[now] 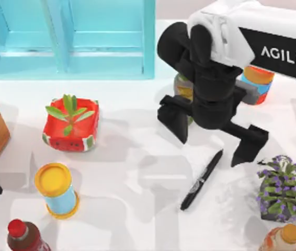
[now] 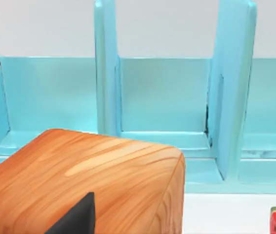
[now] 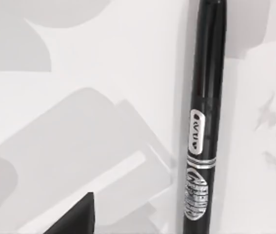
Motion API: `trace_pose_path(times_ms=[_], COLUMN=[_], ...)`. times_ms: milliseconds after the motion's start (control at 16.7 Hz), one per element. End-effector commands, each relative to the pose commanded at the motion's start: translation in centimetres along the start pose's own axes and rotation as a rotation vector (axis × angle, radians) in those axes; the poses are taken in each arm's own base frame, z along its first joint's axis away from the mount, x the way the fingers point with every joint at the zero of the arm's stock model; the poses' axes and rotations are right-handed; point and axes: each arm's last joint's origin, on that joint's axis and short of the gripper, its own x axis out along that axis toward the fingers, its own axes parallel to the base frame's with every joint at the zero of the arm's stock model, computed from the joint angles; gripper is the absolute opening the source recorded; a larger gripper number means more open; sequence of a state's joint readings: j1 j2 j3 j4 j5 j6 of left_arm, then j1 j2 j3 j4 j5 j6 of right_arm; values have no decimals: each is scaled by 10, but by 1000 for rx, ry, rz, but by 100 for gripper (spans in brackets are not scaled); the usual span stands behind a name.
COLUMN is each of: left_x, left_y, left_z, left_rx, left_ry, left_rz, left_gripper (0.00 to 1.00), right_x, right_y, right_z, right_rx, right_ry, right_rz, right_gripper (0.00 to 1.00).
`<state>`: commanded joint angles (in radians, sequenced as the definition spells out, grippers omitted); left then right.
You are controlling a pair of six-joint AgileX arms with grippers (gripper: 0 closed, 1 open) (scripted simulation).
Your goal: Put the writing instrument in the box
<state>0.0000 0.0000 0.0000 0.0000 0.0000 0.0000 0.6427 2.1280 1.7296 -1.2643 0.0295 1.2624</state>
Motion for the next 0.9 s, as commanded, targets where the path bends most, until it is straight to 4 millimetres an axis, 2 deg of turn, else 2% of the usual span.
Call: trace_pose_path(times_ms=[120, 240, 480, 660, 900], left_x=[0, 0, 0, 0, 0], left_y=[0, 0, 0, 0, 0], left_z=[0, 0, 0, 0, 0], left_rx=[0, 0, 0, 0, 0], left_ry=[0, 0, 0, 0, 0], left_rz=[0, 0, 0, 0, 0], left_gripper=[100, 100, 100, 100, 100], right_x=[1, 13, 61, 90, 100], right_y=[0, 6, 17, 10, 0], right_z=[1, -10, -25, -14, 0], right_rx=[3, -2, -7, -4, 0], right_ry=[1, 2, 4, 2, 0], right_rz=[1, -3, -8, -3, 0], right_gripper=[100, 100, 100, 100, 100])
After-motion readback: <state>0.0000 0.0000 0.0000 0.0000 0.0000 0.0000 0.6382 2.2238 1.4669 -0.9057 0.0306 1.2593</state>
